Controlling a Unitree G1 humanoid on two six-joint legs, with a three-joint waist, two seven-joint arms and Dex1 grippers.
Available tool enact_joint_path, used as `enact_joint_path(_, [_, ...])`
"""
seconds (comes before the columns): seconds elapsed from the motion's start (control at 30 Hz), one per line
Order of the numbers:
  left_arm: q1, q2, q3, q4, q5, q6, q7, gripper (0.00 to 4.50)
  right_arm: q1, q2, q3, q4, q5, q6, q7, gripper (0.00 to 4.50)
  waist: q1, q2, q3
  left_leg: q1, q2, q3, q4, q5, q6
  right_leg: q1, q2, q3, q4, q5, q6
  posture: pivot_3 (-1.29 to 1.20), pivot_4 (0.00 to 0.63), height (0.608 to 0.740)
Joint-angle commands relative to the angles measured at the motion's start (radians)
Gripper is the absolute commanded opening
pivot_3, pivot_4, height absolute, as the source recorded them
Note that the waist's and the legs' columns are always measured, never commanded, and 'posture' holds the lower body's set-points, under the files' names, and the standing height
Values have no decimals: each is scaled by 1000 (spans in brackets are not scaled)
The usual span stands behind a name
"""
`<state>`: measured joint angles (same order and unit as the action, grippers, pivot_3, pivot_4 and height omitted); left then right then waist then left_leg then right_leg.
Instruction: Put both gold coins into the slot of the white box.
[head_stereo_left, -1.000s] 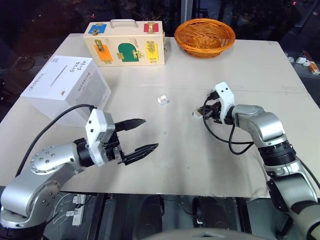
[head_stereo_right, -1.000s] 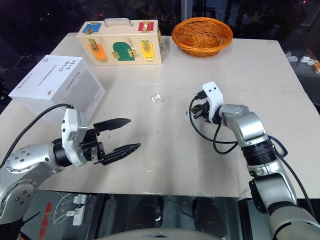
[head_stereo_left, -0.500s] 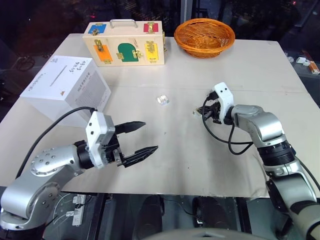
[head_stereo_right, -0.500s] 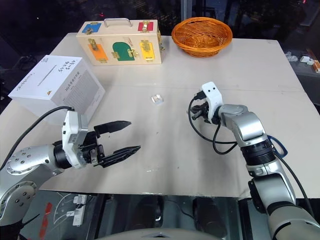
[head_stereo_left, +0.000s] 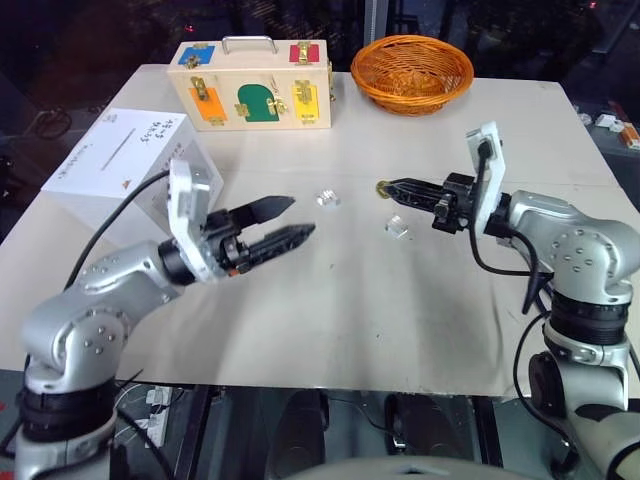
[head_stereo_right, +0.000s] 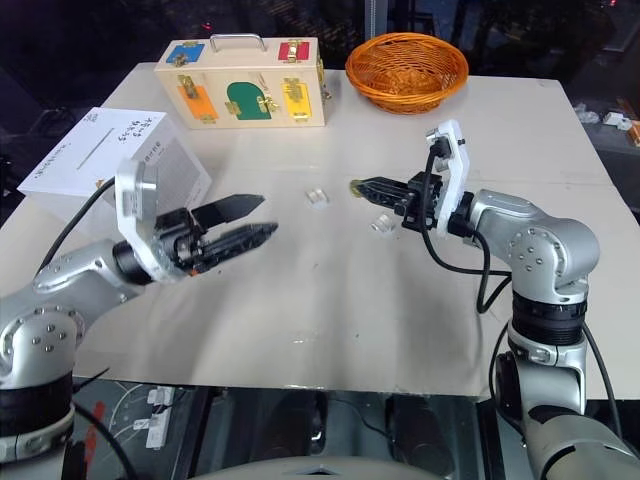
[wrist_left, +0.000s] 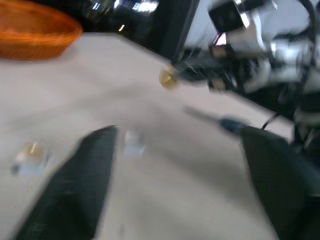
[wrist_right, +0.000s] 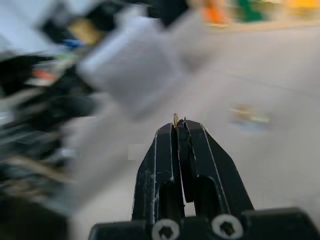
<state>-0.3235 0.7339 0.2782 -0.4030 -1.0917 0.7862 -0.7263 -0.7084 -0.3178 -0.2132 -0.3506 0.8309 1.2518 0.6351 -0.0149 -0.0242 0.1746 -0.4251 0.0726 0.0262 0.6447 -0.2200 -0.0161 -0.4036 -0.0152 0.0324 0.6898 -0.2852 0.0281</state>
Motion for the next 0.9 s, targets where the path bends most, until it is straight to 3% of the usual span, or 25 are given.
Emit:
enact_joint_path(0.03, [-86,-16,-16,40,-67,45,-5,2867,-39,6,-54,-72,140,53,-42,0,-3,0,0,-1,0,0,1,0,0,0,0,0,0,0,0,0,150,726])
enact_joint_path(0.07, [-109,-22,-22,53,-79,56,-8,2867,-44,6,-56,-78,164,60,-54,0,-3,0,0,-2,0,0,1,0,0,-1,0,-1,0,0,0,0,150,726])
enact_joint_path(0.17, [-169,-35,-40,77,-122,96,-21,2181,-56,4,-57,-89,224,70,-87,0,-2,0,0,-6,0,-2,4,0,0,-4,0,-2,2,0,0,0,150,726])
enact_joint_path(0.27, [-194,-36,-54,83,-143,126,-45,703,-60,-3,-50,-94,271,69,-120,0,-3,0,0,-7,0,-2,4,0,0,-5,0,-2,3,0,0,0,150,726])
enact_joint_path(0.6, [-220,-51,-81,99,-136,152,-109,703,-38,-36,-26,-128,409,30,-197,0,-3,0,0,-7,0,-2,4,0,0,-5,0,-2,4,0,0,0,150,726])
enact_joint_path(0.9, [-243,-64,-84,106,-152,176,-117,703,-50,-57,35,-112,443,-19,-226,0,-2,0,0,-7,0,-2,5,0,0,-5,0,-2,4,0,0,0,150,726])
